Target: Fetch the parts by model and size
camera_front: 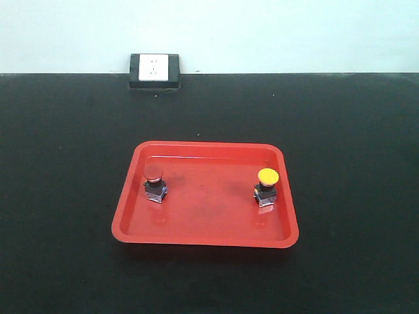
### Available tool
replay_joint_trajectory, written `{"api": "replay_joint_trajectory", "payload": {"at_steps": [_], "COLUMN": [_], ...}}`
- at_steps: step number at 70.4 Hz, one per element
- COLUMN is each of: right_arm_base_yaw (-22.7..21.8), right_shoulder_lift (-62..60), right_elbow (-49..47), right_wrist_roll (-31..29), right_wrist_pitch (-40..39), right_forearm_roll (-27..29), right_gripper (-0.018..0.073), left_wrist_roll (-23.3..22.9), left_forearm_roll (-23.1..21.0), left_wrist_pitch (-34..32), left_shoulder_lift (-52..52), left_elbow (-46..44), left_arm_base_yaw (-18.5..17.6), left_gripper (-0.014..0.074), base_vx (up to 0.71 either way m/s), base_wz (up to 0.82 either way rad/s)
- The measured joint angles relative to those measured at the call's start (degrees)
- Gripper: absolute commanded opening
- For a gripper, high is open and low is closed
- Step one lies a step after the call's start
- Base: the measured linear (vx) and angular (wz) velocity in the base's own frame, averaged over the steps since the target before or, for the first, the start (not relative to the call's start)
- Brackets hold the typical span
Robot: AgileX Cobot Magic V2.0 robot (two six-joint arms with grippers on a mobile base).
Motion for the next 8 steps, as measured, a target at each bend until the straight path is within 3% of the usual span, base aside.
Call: {"api": "replay_joint_trajectory", "payload": {"at_steps": [8], "right_arm_base_yaw": [0.00], "right_shoulder_lift": [0.00], "right_elbow": [0.00], "right_wrist_roll": [0.00], "right_wrist_pitch": [0.00], "right_forearm_roll": [0.00], "right_gripper": [-0.0010], "left_wrist_roll": [0.00], "left_forearm_roll": [0.00], "left_wrist_pitch": [0.00], "left_shoulder_lift": [0.00], "left_elbow": [0.00], "left_arm_base_yaw": [0.00], "left_gripper": [-0.0006], "base_vx": [0.00], "base_wz": [0.00]}}
